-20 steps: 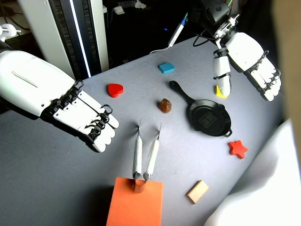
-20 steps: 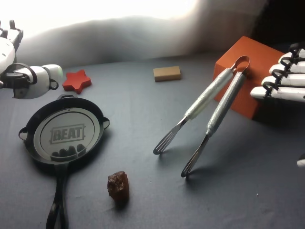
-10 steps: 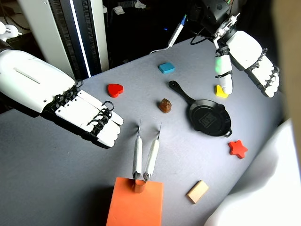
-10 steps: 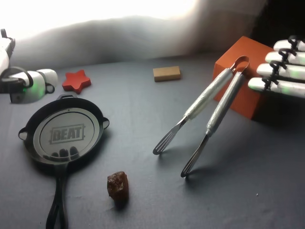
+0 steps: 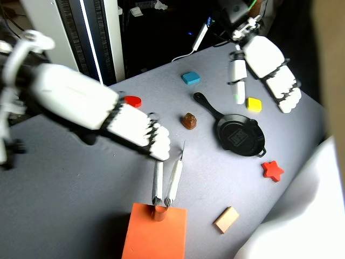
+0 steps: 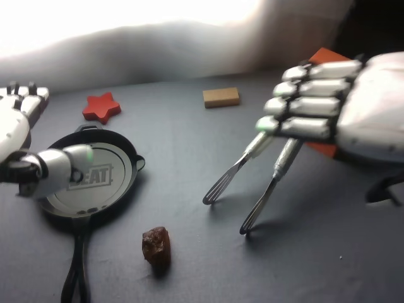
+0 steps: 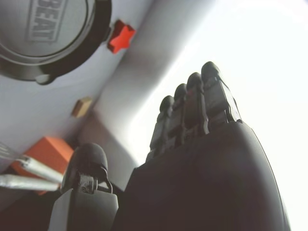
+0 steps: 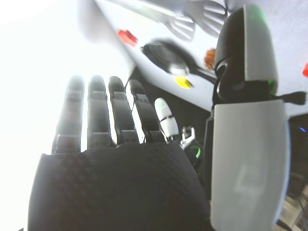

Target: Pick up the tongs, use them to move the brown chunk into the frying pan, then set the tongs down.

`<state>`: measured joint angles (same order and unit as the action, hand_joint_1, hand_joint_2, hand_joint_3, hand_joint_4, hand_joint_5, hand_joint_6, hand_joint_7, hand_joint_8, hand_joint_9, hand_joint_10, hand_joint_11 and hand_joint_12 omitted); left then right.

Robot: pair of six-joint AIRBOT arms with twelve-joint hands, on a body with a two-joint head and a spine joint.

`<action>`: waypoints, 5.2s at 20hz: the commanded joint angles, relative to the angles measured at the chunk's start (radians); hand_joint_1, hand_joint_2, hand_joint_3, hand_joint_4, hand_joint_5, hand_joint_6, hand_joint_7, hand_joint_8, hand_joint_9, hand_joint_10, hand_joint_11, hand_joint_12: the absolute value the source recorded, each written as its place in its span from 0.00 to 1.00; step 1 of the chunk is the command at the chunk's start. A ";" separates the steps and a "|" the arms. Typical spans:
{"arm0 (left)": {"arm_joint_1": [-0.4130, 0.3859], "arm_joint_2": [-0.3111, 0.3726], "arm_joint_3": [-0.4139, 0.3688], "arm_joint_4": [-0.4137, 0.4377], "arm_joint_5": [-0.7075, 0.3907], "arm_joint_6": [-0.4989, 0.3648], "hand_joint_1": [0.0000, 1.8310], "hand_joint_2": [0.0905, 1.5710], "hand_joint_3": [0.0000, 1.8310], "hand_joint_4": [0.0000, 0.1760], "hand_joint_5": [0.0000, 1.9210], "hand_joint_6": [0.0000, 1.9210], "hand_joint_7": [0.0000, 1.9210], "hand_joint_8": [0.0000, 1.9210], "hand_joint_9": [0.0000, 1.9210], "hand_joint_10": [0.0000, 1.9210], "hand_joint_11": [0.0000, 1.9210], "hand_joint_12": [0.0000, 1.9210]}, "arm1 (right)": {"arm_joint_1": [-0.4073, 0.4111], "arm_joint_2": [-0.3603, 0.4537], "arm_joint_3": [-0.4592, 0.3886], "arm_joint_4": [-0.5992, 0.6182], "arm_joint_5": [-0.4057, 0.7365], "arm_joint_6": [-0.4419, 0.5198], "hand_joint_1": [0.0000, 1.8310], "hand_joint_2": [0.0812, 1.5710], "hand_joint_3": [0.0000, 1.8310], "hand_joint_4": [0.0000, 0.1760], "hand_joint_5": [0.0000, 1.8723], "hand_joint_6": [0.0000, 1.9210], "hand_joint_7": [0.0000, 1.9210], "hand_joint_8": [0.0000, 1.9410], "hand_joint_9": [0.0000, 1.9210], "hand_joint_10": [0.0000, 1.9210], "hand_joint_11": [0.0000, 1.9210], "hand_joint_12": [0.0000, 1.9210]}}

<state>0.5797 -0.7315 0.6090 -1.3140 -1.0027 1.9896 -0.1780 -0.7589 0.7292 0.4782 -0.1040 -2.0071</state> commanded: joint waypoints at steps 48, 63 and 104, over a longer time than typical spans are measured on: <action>0.196 0.041 -0.088 0.178 -0.156 -0.318 0.00 0.76 0.00 0.00 0.00 0.00 0.00 0.00 0.00 0.00 0.01 0.01 | 0.045 -0.527 0.498 -0.868 -0.274 0.811 0.49 0.56 0.01 0.00 0.00 0.00 0.00 0.00 0.00 0.00 0.00 0.00; 0.196 0.041 -0.086 0.222 -0.132 -0.320 0.00 0.77 0.00 0.00 0.00 0.00 0.00 0.00 0.00 0.00 0.00 0.00 | 0.002 -0.582 0.561 -0.868 -0.260 0.790 0.54 0.57 0.01 0.00 0.01 0.00 0.03 0.01 0.03 0.01 0.01 0.00; 0.207 0.042 -0.072 0.266 -0.074 -0.376 0.00 0.76 0.00 0.07 0.00 0.00 0.00 0.00 0.00 0.00 0.00 0.00 | 0.188 -0.418 0.136 -1.357 -0.527 1.706 0.62 0.71 0.00 0.00 0.39 0.20 0.51 0.01 0.37 0.31 0.17 0.78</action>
<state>0.7906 -0.6952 0.5346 -1.0981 -0.9852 1.6184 -0.0036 -1.1812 0.8646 -0.8314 -0.6670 -0.2970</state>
